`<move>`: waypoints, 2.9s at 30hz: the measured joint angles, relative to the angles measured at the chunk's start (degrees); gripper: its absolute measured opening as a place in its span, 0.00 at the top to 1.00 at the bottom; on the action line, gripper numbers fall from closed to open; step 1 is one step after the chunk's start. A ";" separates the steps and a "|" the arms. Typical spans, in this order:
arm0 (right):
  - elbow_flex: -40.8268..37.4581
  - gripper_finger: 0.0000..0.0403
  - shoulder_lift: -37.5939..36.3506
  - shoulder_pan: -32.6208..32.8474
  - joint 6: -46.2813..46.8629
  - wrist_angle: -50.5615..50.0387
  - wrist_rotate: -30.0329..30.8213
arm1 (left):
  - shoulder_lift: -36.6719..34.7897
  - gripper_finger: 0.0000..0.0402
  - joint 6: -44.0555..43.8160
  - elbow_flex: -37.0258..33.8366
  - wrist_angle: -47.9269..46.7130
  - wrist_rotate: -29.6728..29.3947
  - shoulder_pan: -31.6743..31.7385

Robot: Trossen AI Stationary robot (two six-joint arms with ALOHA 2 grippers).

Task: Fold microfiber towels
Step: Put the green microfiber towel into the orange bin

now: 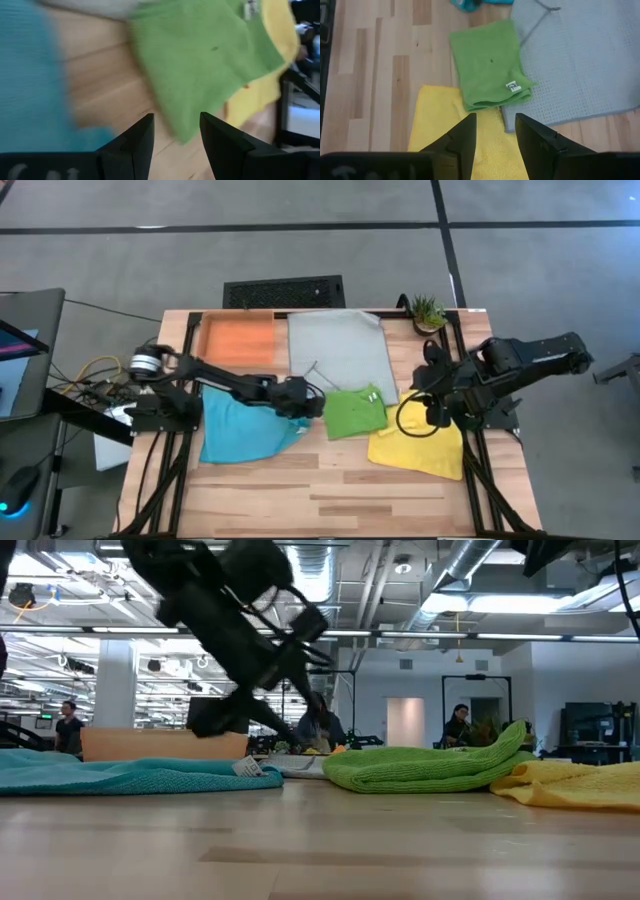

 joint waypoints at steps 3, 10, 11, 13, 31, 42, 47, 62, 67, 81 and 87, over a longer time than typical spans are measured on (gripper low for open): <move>0.02 0.61 -0.04 -1.10 0.02 -0.08 0.00 | 3.96 0.62 1.66 2.16 0.39 1.42 0.74; 0.00 0.61 0.00 -2.57 0.02 -0.35 0.00 | 5.65 0.62 2.56 4.61 -1.84 -1.09 1.60; 0.02 0.61 0.00 -2.57 0.02 -0.43 0.00 | 5.64 0.62 2.50 4.60 -2.61 -1.24 1.77; 0.01 0.61 0.00 -2.57 0.01 -0.48 0.00 | 5.67 0.62 2.01 4.57 -2.96 -1.23 2.05; 0.02 0.61 0.00 -2.55 -0.48 -0.50 0.00 | 10.29 0.62 0.22 4.63 2.90 -2.67 2.44; 0.01 0.61 0.00 -2.55 -0.55 -0.50 0.00 | 11.50 0.62 0.90 4.63 6.20 -6.25 2.71; 0.01 0.61 0.00 -2.55 -0.57 -0.50 0.00 | 11.50 0.63 1.02 4.59 6.43 -7.64 2.75; 0.02 0.61 0.00 -2.55 -0.57 -0.50 0.00 | 11.54 0.98 6.10 4.54 7.77 -6.83 2.75; 0.02 0.61 0.00 -2.55 -0.57 -0.52 0.00 | 11.21 0.99 7.08 4.54 9.00 -4.05 2.68; 0.02 0.61 0.00 -2.55 -0.55 -0.56 0.00 | 9.40 1.00 11.41 10.06 10.19 -1.64 2.57; 0.00 0.61 -0.02 -2.55 -0.55 -0.85 0.00 | 7.12 1.00 14.64 14.39 0.18 -1.43 2.57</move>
